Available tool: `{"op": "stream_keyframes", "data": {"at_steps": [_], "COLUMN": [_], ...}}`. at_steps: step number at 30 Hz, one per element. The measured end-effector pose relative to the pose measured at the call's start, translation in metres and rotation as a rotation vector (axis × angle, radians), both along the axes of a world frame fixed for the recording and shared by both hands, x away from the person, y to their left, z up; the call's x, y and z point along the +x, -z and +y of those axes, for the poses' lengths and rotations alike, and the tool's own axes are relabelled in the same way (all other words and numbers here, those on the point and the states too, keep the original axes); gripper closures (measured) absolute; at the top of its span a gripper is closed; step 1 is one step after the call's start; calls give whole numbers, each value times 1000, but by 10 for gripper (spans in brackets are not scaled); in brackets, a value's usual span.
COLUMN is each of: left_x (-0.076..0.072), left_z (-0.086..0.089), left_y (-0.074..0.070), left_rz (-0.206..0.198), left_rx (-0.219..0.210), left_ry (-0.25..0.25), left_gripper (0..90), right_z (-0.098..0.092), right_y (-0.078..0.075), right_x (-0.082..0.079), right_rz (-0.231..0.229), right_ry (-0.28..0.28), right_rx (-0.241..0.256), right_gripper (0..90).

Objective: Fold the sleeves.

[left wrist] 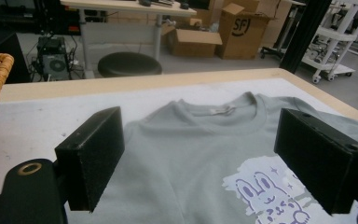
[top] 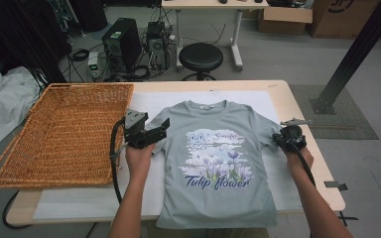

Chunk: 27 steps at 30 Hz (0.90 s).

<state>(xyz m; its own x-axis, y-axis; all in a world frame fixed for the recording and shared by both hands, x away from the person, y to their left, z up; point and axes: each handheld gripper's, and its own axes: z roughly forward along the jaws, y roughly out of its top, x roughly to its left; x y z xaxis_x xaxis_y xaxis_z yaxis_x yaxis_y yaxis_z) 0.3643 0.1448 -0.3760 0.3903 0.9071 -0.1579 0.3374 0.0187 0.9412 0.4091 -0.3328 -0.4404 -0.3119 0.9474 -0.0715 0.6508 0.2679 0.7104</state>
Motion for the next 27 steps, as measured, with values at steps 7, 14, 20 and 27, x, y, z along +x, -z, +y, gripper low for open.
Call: {"op": "stream_keyframes", "data": {"at_steps": [7, 14, 20, 27], "left_x": [-1, -2, -4, -6], "left_z": [2, 3, 3, 2], "left_y": [0, 4, 10, 14], "left_rz": [3, 20, 41, 53], "left_rx": [7, 11, 10, 8], "left_ry": [-5, -20, -28, -40], "left_gripper": [166, 166, 166, 167], "right_z": [19, 102, 84, 56], "right_y": [-40, -51, -54, -36], "right_x": [7, 0, 1, 1], "right_rz": [-157, -149, -128, -59], "right_ry": [-69, -376, -369, -311], "right_rx": [1, -62, 285, 195], "right_gripper": [883, 877, 717, 751]}}
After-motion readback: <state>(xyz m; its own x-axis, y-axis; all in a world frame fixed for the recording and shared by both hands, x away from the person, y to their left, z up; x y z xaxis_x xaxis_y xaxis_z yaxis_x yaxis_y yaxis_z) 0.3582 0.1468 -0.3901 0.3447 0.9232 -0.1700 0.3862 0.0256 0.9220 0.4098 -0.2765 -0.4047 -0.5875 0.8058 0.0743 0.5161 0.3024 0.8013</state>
